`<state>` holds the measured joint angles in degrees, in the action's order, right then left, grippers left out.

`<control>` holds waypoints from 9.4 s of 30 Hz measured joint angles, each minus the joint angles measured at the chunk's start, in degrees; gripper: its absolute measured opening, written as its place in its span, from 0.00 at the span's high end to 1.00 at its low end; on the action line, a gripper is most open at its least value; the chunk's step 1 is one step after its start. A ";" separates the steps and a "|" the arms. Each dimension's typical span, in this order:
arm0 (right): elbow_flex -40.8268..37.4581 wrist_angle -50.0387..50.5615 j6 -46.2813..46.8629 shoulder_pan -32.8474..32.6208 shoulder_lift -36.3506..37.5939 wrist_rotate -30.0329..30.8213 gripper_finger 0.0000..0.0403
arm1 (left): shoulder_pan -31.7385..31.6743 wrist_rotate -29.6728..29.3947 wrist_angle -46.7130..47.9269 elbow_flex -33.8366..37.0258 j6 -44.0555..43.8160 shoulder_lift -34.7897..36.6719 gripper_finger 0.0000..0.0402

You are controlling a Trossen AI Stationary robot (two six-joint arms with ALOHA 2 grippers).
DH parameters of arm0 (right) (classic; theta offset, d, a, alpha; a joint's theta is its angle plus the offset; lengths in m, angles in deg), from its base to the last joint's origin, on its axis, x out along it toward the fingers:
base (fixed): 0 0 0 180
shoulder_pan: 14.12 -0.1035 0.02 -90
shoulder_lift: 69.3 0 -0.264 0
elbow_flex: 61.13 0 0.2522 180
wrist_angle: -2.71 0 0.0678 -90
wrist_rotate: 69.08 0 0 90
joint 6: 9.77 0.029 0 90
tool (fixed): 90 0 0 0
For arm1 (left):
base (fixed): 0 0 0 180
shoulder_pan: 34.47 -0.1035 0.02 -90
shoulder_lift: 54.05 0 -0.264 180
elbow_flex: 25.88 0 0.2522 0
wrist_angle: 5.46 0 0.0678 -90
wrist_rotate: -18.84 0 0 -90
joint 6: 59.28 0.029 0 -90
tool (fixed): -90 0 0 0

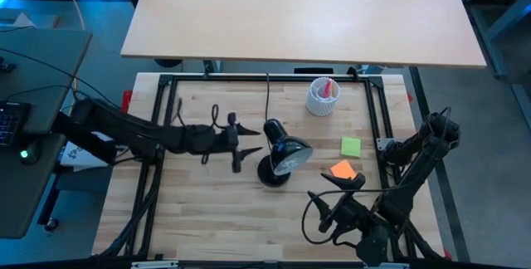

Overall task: Screw lightbulb
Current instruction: Remove the lightbulb from the desk lamp

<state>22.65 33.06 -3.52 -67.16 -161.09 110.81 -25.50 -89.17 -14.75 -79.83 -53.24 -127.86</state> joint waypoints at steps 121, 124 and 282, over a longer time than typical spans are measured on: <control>0.00 -18.55 -2.13 12.90 -0.11 -27.91 0.26 | -4.02 -0.34 -0.52 -4.37 -1.49 -10.43 0.63; 0.00 -18.55 -2.20 12.90 -0.11 -27.90 0.26 | -4.02 -0.33 -0.54 -4.37 -1.48 -10.43 0.55; 7.55 36.93 36.87 12.82 -3.37 -47.83 0.26 | 3.47 -12.97 14.82 2.99 -6.96 11.07 0.37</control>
<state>30.20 69.99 33.35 -54.34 -164.46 62.98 -22.03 -102.15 0.08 -76.84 -60.20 -116.80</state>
